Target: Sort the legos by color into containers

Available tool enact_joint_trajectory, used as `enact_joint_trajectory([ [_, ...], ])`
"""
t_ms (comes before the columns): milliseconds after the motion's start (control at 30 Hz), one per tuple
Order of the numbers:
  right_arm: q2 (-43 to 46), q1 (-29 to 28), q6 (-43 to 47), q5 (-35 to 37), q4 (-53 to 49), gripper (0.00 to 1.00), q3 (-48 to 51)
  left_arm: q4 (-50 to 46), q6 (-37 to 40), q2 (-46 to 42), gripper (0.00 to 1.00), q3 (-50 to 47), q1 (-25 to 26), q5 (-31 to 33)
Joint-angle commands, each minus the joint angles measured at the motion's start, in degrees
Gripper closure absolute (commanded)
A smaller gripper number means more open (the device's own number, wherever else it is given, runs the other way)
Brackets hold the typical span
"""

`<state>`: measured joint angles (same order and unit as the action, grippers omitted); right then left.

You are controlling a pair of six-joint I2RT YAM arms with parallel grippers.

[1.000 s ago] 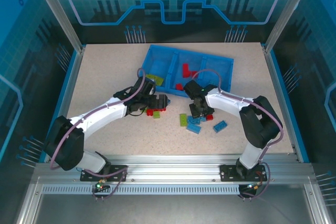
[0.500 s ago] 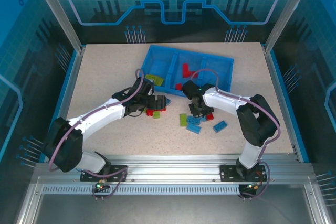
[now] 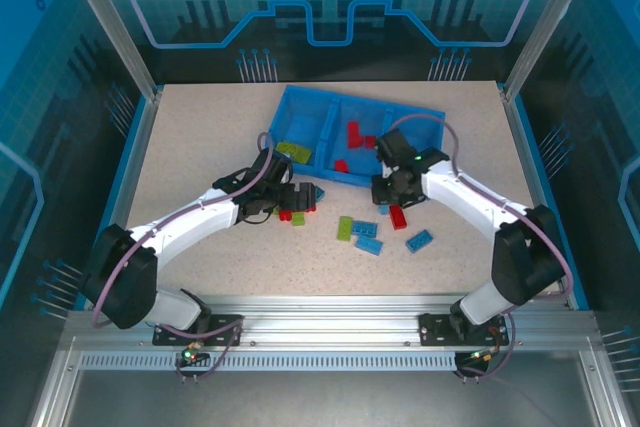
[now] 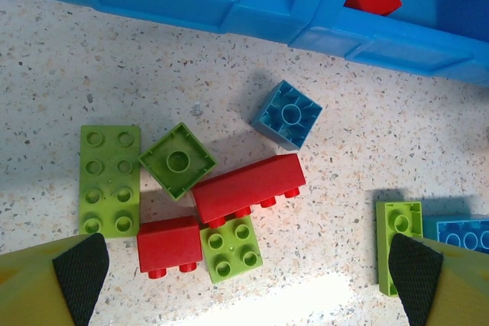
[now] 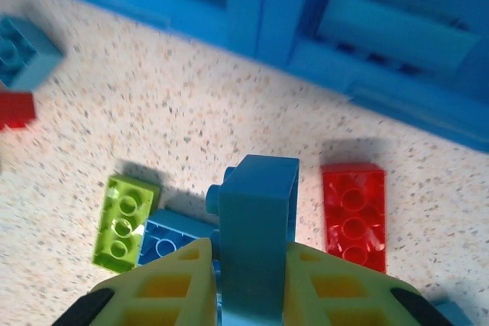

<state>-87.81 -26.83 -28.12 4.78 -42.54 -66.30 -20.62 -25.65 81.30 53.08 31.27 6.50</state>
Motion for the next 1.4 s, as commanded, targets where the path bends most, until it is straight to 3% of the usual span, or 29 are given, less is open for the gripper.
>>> enact_joint_trajectory([
  [0,3.0,4.8,0.9,-5.7,1.6,0.76,-1.4,0.9,-1.6,-1.3,0.01,-1.0,-0.4,0.8],
  [167,3.4,11.9,0.8,-6.5,5.1,0.75,-2.8,1.3,-2.1,-1.5,0.01,-1.4,-0.4,0.5],
  [433,-8.5,14.3,0.8,2.2,1.1,0.74,-12.8,1.3,-2.6,-1.9,0.01,-2.3,-0.4,0.3],
  [533,-11.9,14.8,0.2,2.9,0.8,0.68,-15.4,1.3,-2.7,-2.2,0.01,-2.8,-0.5,0.5],
  [667,-13.2,14.5,0.4,2.0,0.5,0.44,-17.3,0.9,-2.6,-2.4,0.01,-3.1,-0.5,0.8],
  [833,-7.6,12.4,2.3,1.5,2.9,0.27,-13.3,1.3,-2.8,-2.5,0.01,-3.5,-0.4,0.8],
  [1133,4.5,6.4,2.8,4.4,0.9,0.3,2.5,1.6,-3.2,-2.9,0.01,-4.2,-0.4,1.3],
  [1367,5.0,2.7,2.6,3.0,0.9,0.3,9.7,1.4,-3.5,-3.8,0.01,-4.8,-0.4,2.9],
])
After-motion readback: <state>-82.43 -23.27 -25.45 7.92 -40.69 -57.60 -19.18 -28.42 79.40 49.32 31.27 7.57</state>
